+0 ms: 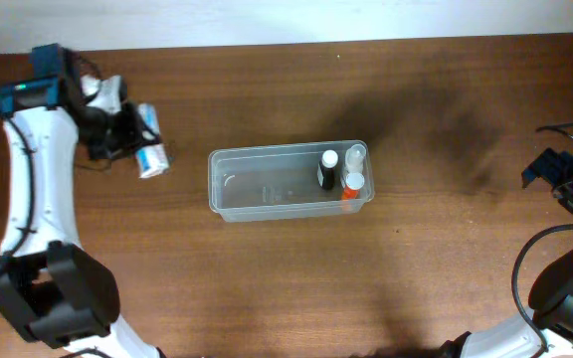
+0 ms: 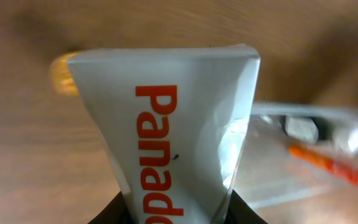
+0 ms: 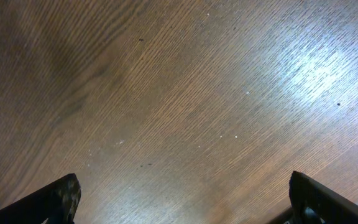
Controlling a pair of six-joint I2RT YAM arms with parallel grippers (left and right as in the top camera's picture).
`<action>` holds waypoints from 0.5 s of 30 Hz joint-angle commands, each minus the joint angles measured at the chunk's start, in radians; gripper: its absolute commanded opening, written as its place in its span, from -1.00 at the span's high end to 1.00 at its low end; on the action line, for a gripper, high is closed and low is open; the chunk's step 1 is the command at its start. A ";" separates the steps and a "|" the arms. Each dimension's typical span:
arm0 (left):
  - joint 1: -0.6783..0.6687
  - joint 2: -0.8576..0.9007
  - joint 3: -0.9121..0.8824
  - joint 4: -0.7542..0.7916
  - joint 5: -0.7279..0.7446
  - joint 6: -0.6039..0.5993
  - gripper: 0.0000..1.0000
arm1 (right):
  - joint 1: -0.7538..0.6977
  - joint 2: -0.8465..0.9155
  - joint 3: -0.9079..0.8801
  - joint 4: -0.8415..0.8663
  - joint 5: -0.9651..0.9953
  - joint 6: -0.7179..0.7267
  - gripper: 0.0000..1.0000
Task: Pack container
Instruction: 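Lift the Panadol box and carry it over the container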
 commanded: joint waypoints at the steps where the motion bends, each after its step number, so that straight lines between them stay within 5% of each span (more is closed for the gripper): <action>1: -0.122 -0.046 0.021 -0.004 0.063 0.214 0.40 | -0.004 -0.011 -0.002 0.000 0.009 0.002 -0.97; 15: -0.518 -0.043 0.021 0.053 -0.380 0.317 0.43 | -0.004 -0.011 -0.002 0.000 0.009 0.002 -0.97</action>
